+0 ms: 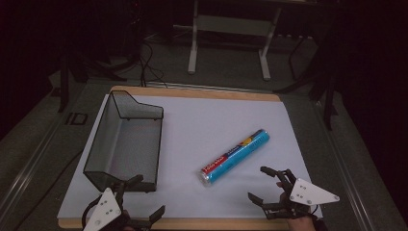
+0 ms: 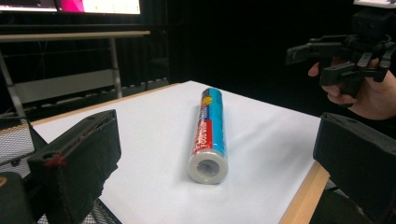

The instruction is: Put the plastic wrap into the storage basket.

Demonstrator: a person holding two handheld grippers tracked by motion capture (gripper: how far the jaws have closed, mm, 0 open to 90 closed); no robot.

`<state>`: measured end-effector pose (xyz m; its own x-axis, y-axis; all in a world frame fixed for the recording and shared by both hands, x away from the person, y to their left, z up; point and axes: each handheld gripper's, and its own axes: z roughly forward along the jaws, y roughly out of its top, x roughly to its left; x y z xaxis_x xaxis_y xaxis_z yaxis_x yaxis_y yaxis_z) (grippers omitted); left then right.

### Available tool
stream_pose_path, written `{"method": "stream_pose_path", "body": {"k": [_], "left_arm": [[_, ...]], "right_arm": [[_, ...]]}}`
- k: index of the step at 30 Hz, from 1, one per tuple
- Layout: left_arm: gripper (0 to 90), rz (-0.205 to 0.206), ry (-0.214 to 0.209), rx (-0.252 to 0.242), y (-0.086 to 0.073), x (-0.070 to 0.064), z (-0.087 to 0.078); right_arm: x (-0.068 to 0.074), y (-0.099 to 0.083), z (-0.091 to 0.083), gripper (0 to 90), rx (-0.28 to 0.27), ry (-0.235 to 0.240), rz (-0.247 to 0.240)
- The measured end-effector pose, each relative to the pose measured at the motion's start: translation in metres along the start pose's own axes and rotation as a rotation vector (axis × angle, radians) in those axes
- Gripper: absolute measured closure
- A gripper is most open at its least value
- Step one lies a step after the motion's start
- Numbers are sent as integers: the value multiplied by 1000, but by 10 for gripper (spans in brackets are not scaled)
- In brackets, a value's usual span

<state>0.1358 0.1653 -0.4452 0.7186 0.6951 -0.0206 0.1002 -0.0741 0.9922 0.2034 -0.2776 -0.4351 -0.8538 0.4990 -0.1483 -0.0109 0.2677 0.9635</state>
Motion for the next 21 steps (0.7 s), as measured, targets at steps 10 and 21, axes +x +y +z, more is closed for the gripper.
{"method": "stream_pose_path", "body": {"k": [10, 21], "left_arm": [[15, 5, 1, 1, -1, 0, 1], [15, 22, -25, 1, 0, -6, -2]], "right_arm": [[-7, 0, 5, 173, 29, 34, -34], [2, 4, 8, 208, 58, 62, -69]]}}
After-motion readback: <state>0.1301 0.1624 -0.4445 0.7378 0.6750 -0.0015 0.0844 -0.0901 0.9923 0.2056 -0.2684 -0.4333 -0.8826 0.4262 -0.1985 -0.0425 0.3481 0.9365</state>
